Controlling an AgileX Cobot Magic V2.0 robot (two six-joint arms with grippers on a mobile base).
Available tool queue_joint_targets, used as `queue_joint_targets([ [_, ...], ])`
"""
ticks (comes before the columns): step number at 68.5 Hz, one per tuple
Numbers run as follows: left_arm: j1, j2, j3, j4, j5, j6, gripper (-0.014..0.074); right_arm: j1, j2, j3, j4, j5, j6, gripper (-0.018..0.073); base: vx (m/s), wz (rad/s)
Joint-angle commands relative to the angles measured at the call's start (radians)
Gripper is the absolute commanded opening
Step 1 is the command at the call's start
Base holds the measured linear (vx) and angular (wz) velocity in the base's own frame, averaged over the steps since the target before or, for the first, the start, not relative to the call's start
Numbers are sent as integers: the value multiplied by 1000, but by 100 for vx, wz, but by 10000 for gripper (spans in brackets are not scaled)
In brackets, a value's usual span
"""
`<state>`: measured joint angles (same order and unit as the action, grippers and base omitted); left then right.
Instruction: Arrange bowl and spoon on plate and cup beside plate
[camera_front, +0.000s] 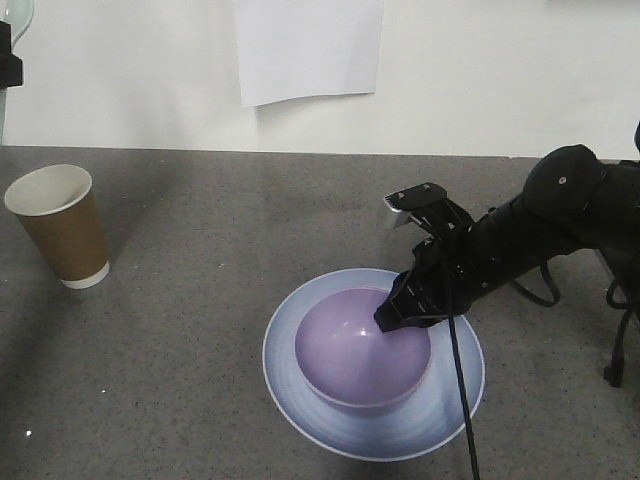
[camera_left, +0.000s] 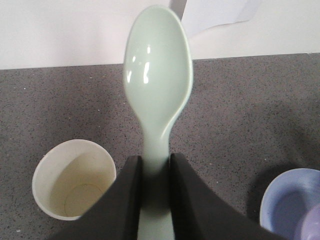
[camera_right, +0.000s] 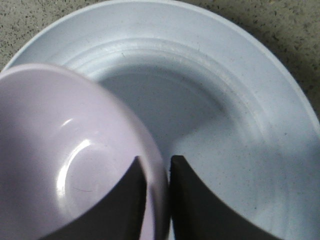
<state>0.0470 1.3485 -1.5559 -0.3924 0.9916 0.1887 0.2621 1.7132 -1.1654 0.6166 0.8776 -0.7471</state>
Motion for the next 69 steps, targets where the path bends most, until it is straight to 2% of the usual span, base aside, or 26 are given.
queue_joint_targets([
  [1, -3, -28, -25, -30, -63, 1, -6, -1, -43, -27, 32, -7, -1, 264, 0, 0],
  [10, -3, -28, -25, -30, -62, 1, -6, -1, -58, -29, 32, -32, 12, 407, 0, 0],
  [16, -3, -28, -25, -30, -62, 1, -6, -1, -93, -48, 28, -52, 36, 468, 0, 0],
  [29, -3, -28, -25, -33, -47, 1, -6, -1, -207, -149, 25, -32, 72, 470, 0, 0],
  [34, -3, -28, -25, -51, -31, 1, -6, -1, -268, -188, 27, -19, 76, 442, 0, 0],
  [39, -3, -28, -25, -101, -18, 2, -6, -1, -348, -216, 29, -12, 77, 383, 0, 0],
  [48, -24, -28, -25, -253, 39, 96, -6, -1, -531, -212, 17, -14, 71, 154, 0, 0],
  [54, -86, -26, -25, -347, 71, 158, -6, -1, -665, -196, -35, -11, 72, -19, 0, 0],
  [59, -159, -20, -25, -377, 76, 172, -6, -1, -780, -163, -102, -9, 107, -12, 0, 0],
  [69, -336, 28, -25, -352, 76, 176, -6, -1, -1022, -55, -323, -9, 280, -9, 0, 0],
])
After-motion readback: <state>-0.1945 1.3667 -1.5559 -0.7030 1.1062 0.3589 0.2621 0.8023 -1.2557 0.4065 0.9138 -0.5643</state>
